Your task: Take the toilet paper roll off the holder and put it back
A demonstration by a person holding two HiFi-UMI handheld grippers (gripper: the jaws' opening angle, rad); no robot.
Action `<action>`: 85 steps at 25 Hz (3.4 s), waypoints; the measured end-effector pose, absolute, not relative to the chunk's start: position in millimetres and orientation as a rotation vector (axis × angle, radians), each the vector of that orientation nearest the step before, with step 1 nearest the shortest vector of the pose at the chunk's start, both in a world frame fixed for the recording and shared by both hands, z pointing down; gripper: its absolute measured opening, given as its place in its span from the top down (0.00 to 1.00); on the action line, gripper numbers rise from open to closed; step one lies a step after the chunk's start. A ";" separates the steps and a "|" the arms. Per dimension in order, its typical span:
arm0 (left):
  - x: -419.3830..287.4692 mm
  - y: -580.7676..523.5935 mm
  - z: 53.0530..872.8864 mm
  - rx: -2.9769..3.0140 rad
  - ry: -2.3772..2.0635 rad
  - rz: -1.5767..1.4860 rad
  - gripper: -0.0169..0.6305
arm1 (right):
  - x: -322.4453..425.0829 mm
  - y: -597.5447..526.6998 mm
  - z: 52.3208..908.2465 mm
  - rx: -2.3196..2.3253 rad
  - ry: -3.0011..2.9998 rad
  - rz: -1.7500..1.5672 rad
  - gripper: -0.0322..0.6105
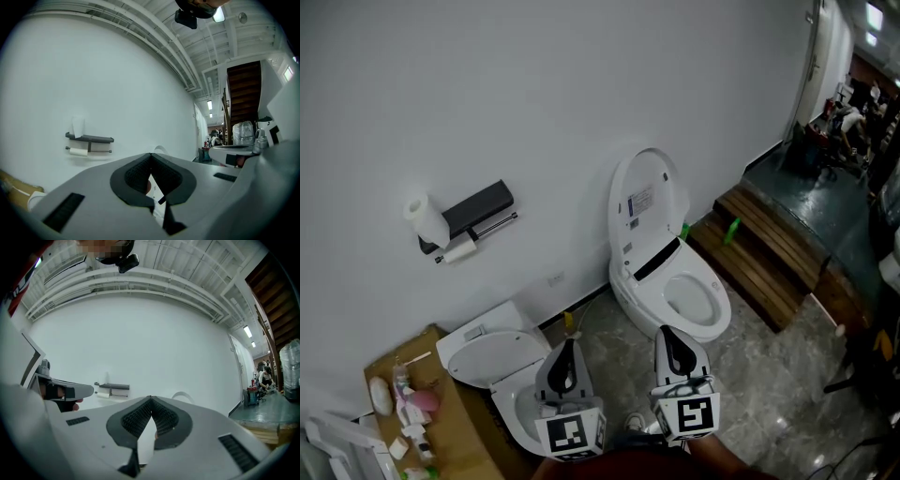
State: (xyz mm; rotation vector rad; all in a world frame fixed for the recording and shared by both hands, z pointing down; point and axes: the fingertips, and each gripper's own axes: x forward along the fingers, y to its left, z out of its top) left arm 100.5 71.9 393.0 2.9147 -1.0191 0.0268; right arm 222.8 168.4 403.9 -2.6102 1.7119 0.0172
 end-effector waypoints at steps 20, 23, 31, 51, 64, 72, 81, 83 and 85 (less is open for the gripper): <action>122.4 -96.0 403.7 2.788 -1.255 -0.032 0.95 | 248.3 -27.8 417.8 -2.460 2.013 0.033 0.93; 104.7 -134.9 401.8 2.758 -1.346 -0.037 0.95 | 234.7 -74.6 412.6 -2.405 2.087 0.046 0.93; 54.0 -207.9 390.8 2.645 -1.546 -0.067 0.95 | 185.0 -171.0 392.3 -2.201 2.240 0.098 0.93; -8.5 -282.2 361.3 2.436 -1.894 -0.069 0.95 | 118.9 -267.7 361.4 -1.836 2.487 0.138 0.93; 13.5 -340.0 330.4 2.462 -1.954 0.008 0.43 | 152.3 -286.4 361.4 -1.798 2.484 0.115 0.93; 15.5 -394.9 327.9 2.406 -1.979 0.060 0.35 | 158.6 -288.6 361.8 -1.774 2.496 0.108 0.93; 6.9 -424.5 332.1 2.376 -2.060 0.081 0.35 | 165.4 -287.6 366.1 -1.777 2.502 0.095 0.93; 7.0 -424.5 331.8 2.378 -2.064 0.076 0.35 | 166.0 -287.7 367.0 -1.782 2.502 0.092 0.93; 7.0 -424.4 332.0 2.380 -2.071 0.074 0.35 | 165.9 -288.4 367.6 -1.784 2.502 0.091 0.93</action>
